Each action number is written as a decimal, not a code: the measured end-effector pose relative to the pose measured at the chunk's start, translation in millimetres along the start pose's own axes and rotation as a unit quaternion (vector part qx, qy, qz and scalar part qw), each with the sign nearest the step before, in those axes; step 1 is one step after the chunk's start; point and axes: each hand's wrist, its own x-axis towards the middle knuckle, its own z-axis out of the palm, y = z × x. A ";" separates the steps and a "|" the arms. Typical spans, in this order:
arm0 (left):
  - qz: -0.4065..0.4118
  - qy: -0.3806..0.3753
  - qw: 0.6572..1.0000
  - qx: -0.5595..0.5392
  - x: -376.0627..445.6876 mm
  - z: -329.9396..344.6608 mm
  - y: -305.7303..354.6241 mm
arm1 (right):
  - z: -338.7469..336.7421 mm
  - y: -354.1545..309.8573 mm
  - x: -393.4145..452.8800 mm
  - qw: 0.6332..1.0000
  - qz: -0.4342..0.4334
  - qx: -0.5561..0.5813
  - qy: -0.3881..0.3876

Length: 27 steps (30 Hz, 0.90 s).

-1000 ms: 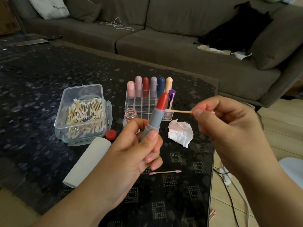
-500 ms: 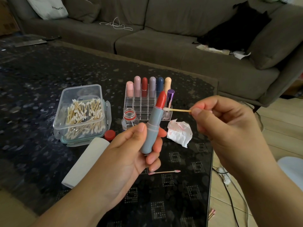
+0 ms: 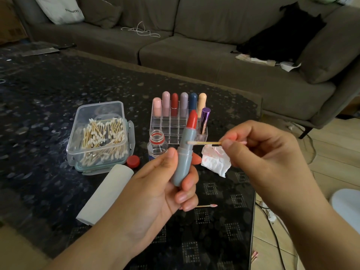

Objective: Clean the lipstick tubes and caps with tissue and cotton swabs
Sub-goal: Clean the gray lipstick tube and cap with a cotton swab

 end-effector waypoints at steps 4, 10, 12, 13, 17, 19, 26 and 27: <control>0.005 0.005 1.000 -0.009 -0.3 -0.5 0.0 | 0.1 -1.0 -0.4 1.000 -0.018 0.006 -0.001; 0.006 0.003 1.000 0.001 -0.8 -0.6 -1.0 | -1.9 0.7 1.1 0.999 -0.041 0.006 0.018; 0.006 0.004 1.000 0.002 -0.7 -0.5 -1.7 | -0.1 1.4 0.3 0.999 -0.037 -0.012 0.016; 0.007 0.005 1.000 0.002 -0.6 -0.3 -1.9 | 0.3 1.4 -0.1 0.999 -0.034 -0.020 0.016; 0.012 0.012 1.000 -0.003 -0.3 0.7 -2.7 | 1.4 0.2 -0.6 0.999 -0.028 -0.027 -0.009; 0.014 0.017 1.000 0.002 -0.4 1.1 -2.6 | 2.3 -0.6 -0.8 0.999 -0.031 -0.025 -0.014; 0.014 0.029 0.999 0.019 -2.0 3.0 -3.3 | 0.2 0.4 0.1 0.999 -0.034 -0.017 0.021; 0.015 0.030 0.999 0.018 -2.3 3.3 -3.2 | 0.5 0.9 -0.2 0.999 -0.031 -0.023 0.018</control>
